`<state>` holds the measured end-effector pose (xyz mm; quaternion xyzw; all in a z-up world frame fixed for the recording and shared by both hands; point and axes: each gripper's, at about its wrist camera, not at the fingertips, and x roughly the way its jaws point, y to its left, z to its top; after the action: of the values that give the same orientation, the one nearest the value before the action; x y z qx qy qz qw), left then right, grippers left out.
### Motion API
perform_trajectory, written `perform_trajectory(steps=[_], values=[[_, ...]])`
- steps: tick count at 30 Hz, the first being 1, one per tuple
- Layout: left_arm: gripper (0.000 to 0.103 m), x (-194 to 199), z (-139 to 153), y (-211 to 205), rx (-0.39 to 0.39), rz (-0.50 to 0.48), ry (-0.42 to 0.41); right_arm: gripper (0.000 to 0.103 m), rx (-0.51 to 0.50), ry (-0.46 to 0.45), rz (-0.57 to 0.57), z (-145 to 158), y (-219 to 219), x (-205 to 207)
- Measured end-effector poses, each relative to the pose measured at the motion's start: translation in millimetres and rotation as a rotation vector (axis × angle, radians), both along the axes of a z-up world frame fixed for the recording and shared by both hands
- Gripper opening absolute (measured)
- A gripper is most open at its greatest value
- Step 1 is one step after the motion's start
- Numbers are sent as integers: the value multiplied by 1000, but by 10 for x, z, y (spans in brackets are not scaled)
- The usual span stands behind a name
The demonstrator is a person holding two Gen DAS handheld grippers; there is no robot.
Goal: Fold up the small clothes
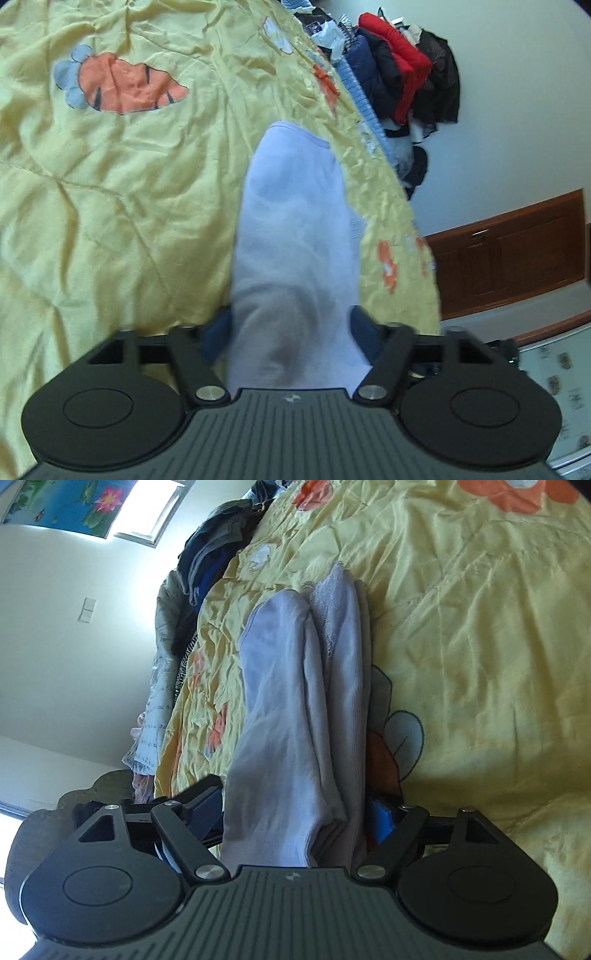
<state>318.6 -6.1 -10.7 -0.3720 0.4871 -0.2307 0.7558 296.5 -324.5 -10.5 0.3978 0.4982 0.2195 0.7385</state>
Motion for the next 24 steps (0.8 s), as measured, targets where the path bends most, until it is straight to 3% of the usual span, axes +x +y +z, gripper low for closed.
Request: perform_trajectory(steps=[2,3,4,10,14,17,21,23,24], values=[[33,6,2,10,39,1,13,51,15,16,-15,-35,-23,12],[30,14,-1,13,42,0,16,41,13,30,-24,-64,-35,19],[29,24,4,9,48,-2,16,22,-6,51,-22,-111,-34,30],[22,-48,265,-145,218,-31,-59,23,-60,-5,-16,-11,103,-3],[21,-146,489,20,231,-8,-105,23,-34,-28,14,98,255,33],[21,-238,555,247,231,10,-96,22,-15,-43,58,154,424,26],[21,-366,335,385,249,24,-37,22,-33,-10,87,23,566,3],[22,-403,239,406,245,40,-46,23,-35,14,79,-83,591,-47],[24,-400,217,418,233,43,-50,30,-12,17,57,-120,571,-81]])
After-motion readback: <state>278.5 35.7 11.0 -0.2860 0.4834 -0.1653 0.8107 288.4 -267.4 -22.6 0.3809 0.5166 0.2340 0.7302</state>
